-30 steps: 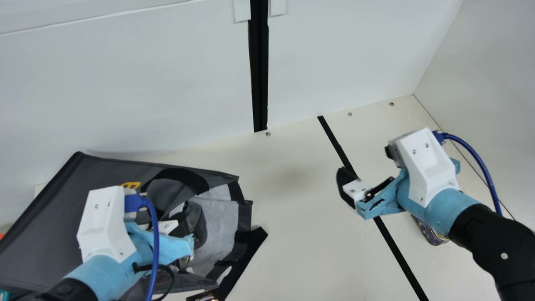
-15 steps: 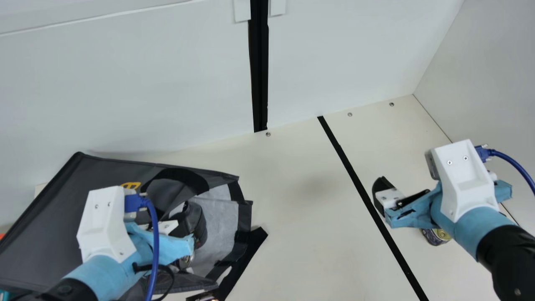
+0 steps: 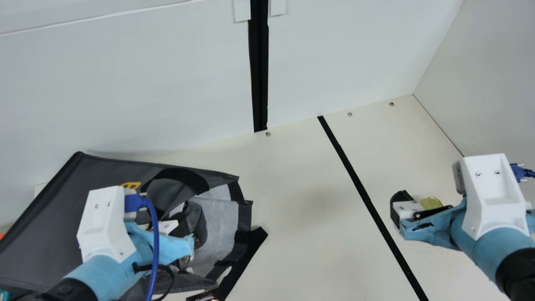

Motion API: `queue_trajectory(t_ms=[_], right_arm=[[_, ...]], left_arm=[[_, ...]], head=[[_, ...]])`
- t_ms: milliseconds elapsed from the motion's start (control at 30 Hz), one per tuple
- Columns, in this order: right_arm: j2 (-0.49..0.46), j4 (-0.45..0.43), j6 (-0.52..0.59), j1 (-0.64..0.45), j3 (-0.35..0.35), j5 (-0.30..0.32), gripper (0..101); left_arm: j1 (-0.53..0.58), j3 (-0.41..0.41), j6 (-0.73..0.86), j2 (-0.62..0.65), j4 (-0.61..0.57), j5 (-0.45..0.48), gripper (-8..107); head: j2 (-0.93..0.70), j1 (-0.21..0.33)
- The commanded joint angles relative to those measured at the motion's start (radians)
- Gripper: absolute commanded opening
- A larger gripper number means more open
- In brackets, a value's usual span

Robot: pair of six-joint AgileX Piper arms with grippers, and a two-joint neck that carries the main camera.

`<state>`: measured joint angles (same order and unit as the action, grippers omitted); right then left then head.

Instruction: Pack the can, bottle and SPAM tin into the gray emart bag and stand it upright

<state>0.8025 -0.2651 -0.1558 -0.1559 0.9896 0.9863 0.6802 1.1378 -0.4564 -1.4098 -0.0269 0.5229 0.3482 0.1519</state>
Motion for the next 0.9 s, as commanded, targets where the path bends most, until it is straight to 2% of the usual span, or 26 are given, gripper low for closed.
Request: queue_trajectory(t_ms=[0,367,867], right_arm=[[-0.003,-0.044,-0.076,0.037,0.006,0.030,95],[-0.025,-0.154,-0.242,0.151,0.036,0.139,95],[-0.061,-0.195,-0.331,0.162,0.037,0.217,95]], left_arm=[[0.000,0.000,0.000,0.000,0.000,0.000,-8],[0.000,0.000,0.000,0.000,0.000,0.000,-8],[0.000,0.000,0.000,0.000,0.000,0.000,-8]], head=[[0.001,0.023],[0.001,0.023],[0.001,0.023]])
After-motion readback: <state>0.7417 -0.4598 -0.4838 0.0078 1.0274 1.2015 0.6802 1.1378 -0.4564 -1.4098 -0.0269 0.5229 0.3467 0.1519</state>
